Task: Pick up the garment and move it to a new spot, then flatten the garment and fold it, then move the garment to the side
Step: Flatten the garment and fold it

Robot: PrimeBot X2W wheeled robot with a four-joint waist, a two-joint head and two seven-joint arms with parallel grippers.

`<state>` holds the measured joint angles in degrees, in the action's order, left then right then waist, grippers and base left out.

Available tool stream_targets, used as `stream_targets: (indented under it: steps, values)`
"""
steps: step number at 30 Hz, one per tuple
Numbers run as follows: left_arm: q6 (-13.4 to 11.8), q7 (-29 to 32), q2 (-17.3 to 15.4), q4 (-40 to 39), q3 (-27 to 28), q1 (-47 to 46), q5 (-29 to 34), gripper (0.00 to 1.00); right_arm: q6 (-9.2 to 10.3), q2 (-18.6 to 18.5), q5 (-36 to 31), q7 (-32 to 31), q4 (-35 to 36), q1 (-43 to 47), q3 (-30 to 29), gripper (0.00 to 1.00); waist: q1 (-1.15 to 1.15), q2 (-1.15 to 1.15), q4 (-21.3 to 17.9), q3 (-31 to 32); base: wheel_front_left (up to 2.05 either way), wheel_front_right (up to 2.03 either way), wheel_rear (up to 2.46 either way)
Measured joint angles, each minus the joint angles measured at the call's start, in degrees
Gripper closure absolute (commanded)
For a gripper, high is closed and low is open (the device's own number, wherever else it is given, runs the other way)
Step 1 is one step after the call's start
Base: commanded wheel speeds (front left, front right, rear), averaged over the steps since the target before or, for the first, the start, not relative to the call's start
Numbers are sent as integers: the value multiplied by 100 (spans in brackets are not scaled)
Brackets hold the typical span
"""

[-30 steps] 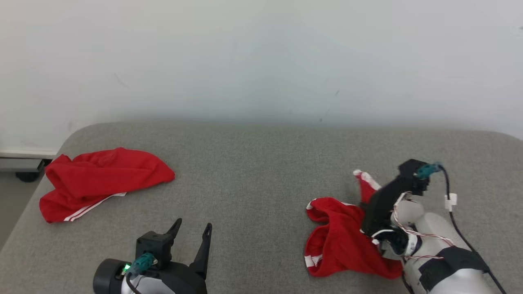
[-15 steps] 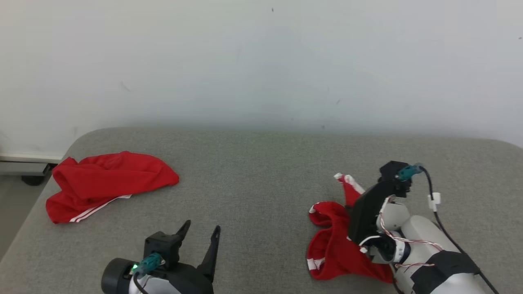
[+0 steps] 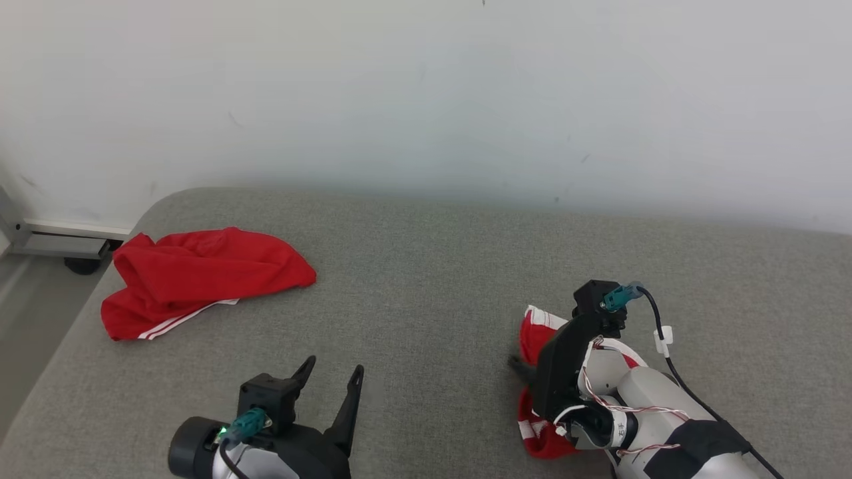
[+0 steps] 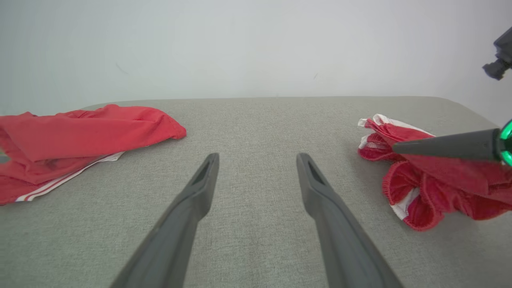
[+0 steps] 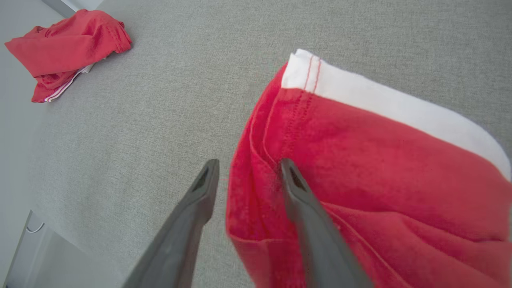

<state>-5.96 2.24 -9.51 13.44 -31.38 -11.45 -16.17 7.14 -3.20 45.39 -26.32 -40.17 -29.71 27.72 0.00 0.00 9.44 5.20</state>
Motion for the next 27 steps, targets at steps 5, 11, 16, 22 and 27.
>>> stream_targets:
  steps: [5,11,16,22,27]
  values:
    - [-2,-1,-104,2,118,16,-35,0,0,1,110,74,48,-30,18,0,0,0,-79,-1,0,0,0]
    - [-7,-32,-126,8,202,61,-51,0,1,-23,81,254,389,-263,-332,0,0,0,-260,51,0,0,0]
    - [-9,-75,-127,7,249,77,-52,0,1,-606,-350,400,669,-316,-314,0,0,0,-456,131,0,0,0]
    - [-13,-76,-126,-25,254,196,-52,0,1,-1098,-477,446,740,147,-512,0,0,0,-680,238,0,0,0]
    - [-14,-73,-123,-134,214,214,-52,0,1,-1143,-454,357,678,700,-666,0,-1,0,-810,258,0,0,0]
